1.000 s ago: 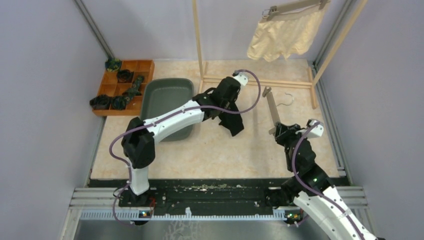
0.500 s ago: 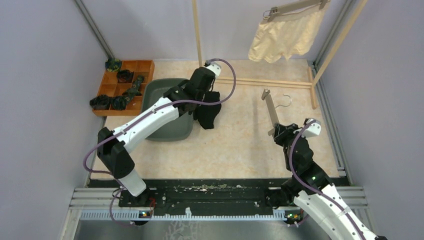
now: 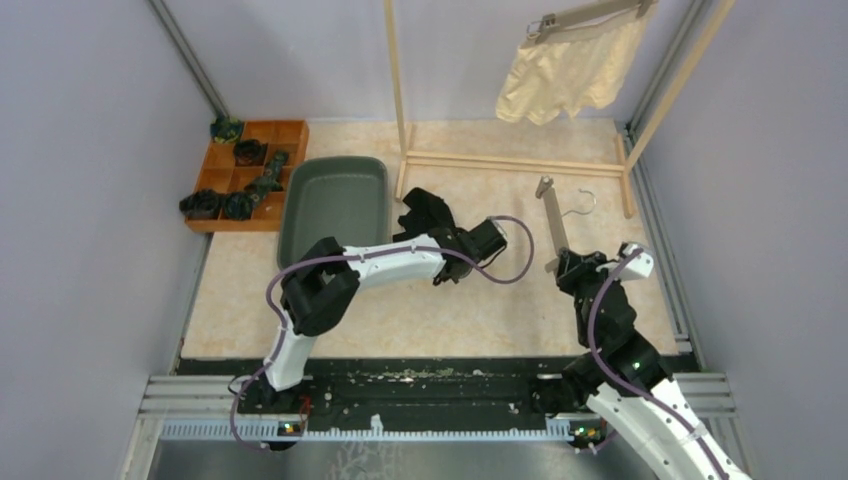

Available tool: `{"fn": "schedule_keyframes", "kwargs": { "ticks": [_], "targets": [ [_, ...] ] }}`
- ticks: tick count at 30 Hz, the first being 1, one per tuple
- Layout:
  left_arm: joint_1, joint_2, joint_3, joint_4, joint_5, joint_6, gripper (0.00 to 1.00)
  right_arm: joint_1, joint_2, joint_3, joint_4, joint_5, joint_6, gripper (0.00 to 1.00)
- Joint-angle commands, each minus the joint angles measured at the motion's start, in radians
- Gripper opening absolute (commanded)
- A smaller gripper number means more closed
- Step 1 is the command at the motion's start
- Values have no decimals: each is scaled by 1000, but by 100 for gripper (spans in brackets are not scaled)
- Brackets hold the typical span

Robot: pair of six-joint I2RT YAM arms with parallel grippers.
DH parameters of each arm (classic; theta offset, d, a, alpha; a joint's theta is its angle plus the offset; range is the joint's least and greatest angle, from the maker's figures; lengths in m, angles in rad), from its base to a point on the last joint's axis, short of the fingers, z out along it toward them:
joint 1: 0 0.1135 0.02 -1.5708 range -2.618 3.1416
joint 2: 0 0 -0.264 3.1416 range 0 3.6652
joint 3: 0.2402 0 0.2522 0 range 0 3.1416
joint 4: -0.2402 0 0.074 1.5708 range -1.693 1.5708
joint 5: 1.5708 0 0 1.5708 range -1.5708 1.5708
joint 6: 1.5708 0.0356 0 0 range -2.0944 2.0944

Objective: Clip the underwear to the hanger
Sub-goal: Flatten out the underwear at the center of the board.

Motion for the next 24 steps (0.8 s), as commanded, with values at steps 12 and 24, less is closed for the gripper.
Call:
{"fn": "schedule_keyframes", "kwargs": {
  "ticks": [12, 24],
  "targets": [
    [-88, -54, -143, 170, 84, -193, 2, 4, -32, 69, 4, 57, -33, 0],
    [-96, -240, -309, 344, 9, -256, 79, 4, -35, 70, -4, 67, -42, 0]
  ]
}}
